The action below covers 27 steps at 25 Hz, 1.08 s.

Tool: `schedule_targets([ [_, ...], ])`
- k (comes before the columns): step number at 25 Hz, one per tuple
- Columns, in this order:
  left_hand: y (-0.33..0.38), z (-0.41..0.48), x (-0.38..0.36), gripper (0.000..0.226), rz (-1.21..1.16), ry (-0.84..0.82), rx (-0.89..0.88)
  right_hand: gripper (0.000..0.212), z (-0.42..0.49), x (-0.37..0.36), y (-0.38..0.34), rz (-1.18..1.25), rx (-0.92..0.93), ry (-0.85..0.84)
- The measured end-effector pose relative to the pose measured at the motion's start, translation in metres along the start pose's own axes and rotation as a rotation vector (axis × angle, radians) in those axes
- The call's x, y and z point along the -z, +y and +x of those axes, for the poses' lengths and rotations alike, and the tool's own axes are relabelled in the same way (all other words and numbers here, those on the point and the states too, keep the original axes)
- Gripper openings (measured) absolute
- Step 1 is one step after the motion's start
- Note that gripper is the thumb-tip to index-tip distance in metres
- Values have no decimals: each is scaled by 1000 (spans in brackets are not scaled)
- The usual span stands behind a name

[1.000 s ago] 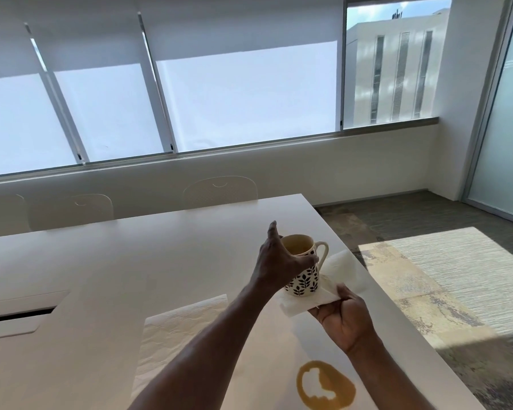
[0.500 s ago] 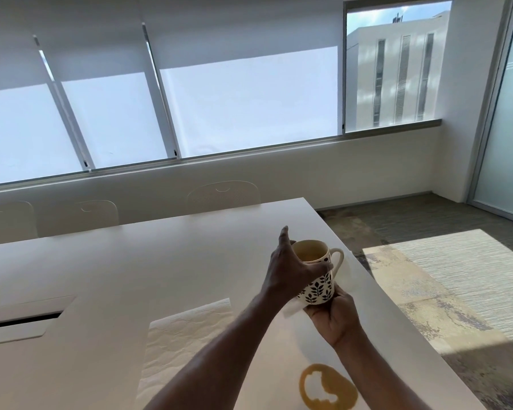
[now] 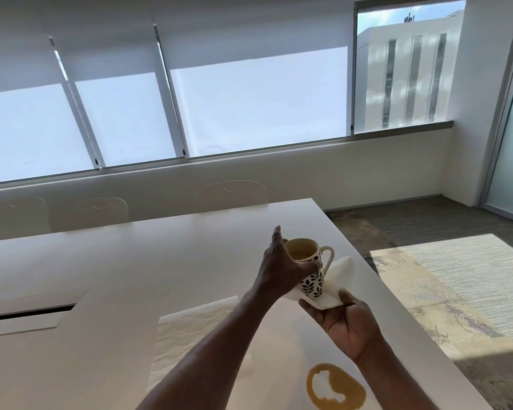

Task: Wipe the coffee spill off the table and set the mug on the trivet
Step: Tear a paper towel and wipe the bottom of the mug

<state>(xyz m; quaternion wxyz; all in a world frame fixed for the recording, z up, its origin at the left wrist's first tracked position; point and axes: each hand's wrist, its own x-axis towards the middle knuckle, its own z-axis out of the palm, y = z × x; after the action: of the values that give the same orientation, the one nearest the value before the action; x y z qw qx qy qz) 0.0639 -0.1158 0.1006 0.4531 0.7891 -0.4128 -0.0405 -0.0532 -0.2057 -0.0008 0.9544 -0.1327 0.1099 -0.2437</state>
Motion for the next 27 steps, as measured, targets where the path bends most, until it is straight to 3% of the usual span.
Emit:
schedule_targets([
  [7,5,-4,-2,123,-1,-18,-6,37,-5,2,-21,-62,28,97],
  [27,2,-4,-5,120,-37,66,46,38,5,-17,30,114,241,70],
])
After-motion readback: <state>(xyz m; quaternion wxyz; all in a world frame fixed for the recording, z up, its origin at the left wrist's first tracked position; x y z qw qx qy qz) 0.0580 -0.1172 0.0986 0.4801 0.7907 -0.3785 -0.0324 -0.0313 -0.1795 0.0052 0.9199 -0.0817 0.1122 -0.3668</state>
